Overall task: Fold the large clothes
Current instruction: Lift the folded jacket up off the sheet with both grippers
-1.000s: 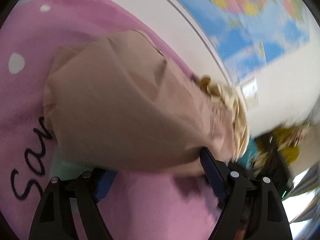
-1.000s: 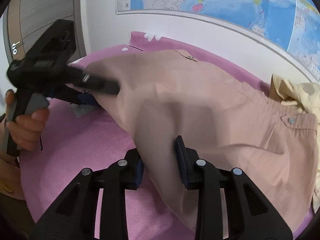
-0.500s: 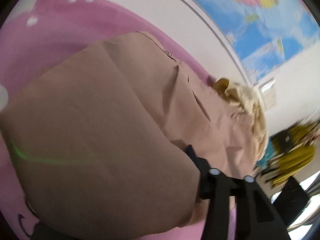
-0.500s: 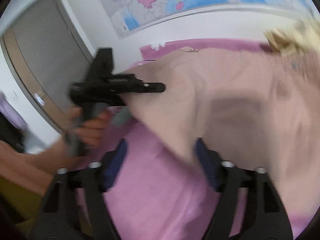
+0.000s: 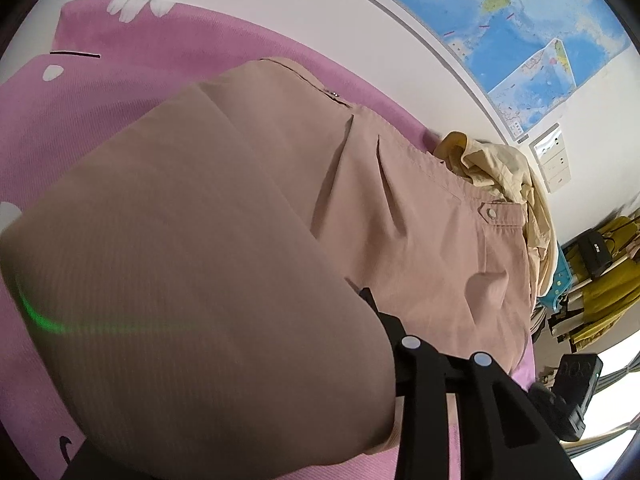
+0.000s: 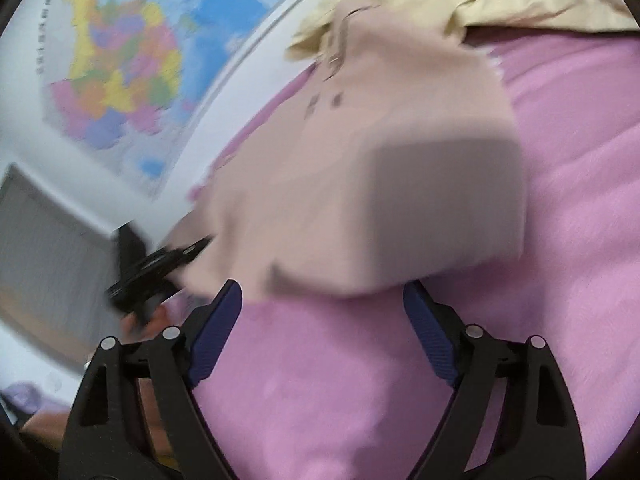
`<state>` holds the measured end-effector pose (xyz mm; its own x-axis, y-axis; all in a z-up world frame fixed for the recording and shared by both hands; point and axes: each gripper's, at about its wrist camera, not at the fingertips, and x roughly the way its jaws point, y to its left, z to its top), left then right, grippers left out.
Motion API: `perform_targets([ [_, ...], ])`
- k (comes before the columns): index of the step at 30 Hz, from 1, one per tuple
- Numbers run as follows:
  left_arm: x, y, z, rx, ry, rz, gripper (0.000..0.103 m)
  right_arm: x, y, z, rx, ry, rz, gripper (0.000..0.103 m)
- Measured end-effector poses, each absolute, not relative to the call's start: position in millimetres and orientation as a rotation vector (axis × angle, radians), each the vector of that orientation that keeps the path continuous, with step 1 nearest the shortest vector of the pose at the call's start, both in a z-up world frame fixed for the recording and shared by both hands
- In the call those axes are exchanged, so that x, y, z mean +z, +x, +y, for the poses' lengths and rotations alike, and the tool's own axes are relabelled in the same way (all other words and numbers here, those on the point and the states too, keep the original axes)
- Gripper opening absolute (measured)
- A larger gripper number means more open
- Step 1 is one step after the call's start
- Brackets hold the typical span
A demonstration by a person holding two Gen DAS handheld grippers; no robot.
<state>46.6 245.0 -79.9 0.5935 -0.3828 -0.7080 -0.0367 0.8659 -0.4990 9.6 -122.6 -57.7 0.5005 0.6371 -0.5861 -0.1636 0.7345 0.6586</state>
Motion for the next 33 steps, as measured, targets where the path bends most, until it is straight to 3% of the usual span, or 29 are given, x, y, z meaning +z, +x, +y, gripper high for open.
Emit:
perform_targets([
  [4,-79.6,48.8,245.1,-0.215,-0.504,0.933,0.035,-60.1,26.8,-115.2,0.414,0.578,0.874,0.082],
  [8,-79.8,50.1,246.4,-0.223,-0.510,0.937,0.037,-62.7,42.9,-103.3,0.361,0.578,0.825,0.089],
  [12,-77.5,53.1,243.6,-0.210,-0.490,0.928,0.041,-65.2,62.1,-99.6,0.385,0.589,0.800,0.086],
  [15,-74.9,56.1,239.9,-0.181,-0.441,0.891,0.053,-68.4,75.8,-99.6,0.430,0.632,0.802,0.073],
  [17,-74.6,61.0,233.5,-0.231,-0.410,0.862,0.075,-71.0,84.1,-100.8,0.461,0.653,0.811,0.063],
  [19,-73.1,64.7,224.4,-0.218,-0.362,0.867,0.077,-71.4,88.5,-100.5,0.470,0.653,0.824,0.060],
  [21,-72.9,67.5,219.6,-0.195,-0.330,0.865,0.075,-71.8,91.5,-100.1,0.492,0.650,0.830,0.059],
  [23,-72.6,70.2,220.2,-0.139,-0.315,0.868,0.055,-72.6,92.7,-101.0,0.504,0.666,0.822,0.058],
  [24,-72.6,71.9,222.3,-0.124,-0.321,0.871,0.051,-72.3,94.9,-99.9,0.501,0.663,0.826,0.058],
  [26,-73.7,75.0,229.1,-0.099,-0.348,0.878,0.035,-69.4,97.7,-94.4,0.529,0.659,0.819,0.077],
  [28,-73.6,76.5,231.8,-0.088,-0.346,0.885,0.030,-66.0,101.3,-86.9,0.542,0.648,0.821,0.081],
  [30,-72.6,76.4,232.4,-0.080,-0.342,0.886,0.026,-67.4,104.5,-82.7,0.516,0.622,0.839,0.065],
  [32,-71.1,75.7,232.4,-0.079,-0.326,0.884,0.022,-75.2,110.9,-86.6,0.525,0.667,0.866,0.021],
  [33,-70.0,75.7,233.0,-0.077,-0.323,0.883,0.021,-77.1,113.1,-88.5,0.535,0.688,0.872,0.018],
])
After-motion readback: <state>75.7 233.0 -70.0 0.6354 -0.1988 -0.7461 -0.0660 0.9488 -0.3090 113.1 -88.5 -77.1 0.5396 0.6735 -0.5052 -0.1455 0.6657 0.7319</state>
